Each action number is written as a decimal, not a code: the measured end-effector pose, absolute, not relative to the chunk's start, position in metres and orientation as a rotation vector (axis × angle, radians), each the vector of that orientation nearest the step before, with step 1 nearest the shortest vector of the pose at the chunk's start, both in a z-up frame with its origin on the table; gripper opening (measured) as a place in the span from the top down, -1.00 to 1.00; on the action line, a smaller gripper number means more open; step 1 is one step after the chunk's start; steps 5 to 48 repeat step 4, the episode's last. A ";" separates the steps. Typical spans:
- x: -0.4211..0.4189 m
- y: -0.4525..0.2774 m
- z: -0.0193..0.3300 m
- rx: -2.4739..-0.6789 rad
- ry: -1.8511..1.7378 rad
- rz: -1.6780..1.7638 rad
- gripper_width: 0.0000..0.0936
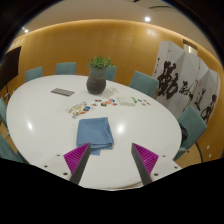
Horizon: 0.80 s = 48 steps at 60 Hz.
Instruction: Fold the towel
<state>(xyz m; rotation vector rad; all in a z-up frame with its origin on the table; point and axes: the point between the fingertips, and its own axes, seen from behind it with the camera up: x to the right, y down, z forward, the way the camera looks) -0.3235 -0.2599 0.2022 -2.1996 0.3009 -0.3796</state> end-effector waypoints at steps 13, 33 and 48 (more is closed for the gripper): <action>-0.326 -0.259 0.207 -2.190 0.292 -0.395 -0.86; -0.326 -0.259 0.207 -2.190 0.292 -0.395 -0.86; -0.326 -0.259 0.207 -2.190 0.292 -0.395 -0.86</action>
